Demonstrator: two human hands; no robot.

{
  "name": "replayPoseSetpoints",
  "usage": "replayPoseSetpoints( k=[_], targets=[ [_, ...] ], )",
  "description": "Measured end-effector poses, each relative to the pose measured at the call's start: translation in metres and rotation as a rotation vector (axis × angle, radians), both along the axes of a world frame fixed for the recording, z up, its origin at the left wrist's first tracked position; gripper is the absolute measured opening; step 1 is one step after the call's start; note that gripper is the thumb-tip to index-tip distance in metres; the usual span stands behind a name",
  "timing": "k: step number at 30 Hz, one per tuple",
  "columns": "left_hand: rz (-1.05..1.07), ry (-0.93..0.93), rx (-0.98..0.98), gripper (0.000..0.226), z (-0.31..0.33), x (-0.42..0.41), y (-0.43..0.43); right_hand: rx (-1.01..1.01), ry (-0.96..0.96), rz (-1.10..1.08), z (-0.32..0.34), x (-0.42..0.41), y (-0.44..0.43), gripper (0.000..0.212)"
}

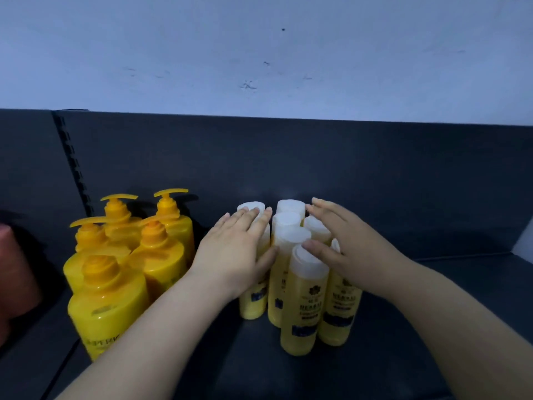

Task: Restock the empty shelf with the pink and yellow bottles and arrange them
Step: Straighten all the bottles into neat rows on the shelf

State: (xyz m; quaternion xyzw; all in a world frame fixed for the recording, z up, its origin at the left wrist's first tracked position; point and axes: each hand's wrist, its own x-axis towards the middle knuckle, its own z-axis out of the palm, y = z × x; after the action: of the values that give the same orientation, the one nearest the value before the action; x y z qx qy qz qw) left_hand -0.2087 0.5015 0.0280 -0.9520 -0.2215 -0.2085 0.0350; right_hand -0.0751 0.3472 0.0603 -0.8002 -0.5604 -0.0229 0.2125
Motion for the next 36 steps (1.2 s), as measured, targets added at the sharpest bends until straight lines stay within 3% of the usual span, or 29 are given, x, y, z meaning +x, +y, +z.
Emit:
replayPoseSetpoints(
  k=[5,9,15,23,31,36],
  targets=[
    [0.058,-0.131,-0.059,0.051,0.023,0.018,0.017,0.018,-0.016,-0.010,0.023,0.030,0.025,0.065],
    [0.168,-0.027,-0.071,0.044,0.037,0.039,0.030,-0.028,-0.003,0.001,0.034,0.054,0.058,0.061],
    [0.295,0.237,-0.118,0.032,0.035,0.068,0.060,-0.299,-0.096,-0.001,0.033,0.093,0.104,0.053],
    [0.338,0.286,-0.277,0.050,0.032,0.097,0.085,-0.461,-0.091,0.075,0.018,0.123,0.129,0.056],
    [0.196,0.219,-0.388,0.063,0.031,0.109,0.092,-0.489,-0.269,0.097,0.007,0.122,0.144,0.025],
    [0.122,0.239,-0.412,0.068,0.030,0.121,0.092,-0.488,-0.265,0.097,0.008,0.129,0.141,0.039]
  ],
)
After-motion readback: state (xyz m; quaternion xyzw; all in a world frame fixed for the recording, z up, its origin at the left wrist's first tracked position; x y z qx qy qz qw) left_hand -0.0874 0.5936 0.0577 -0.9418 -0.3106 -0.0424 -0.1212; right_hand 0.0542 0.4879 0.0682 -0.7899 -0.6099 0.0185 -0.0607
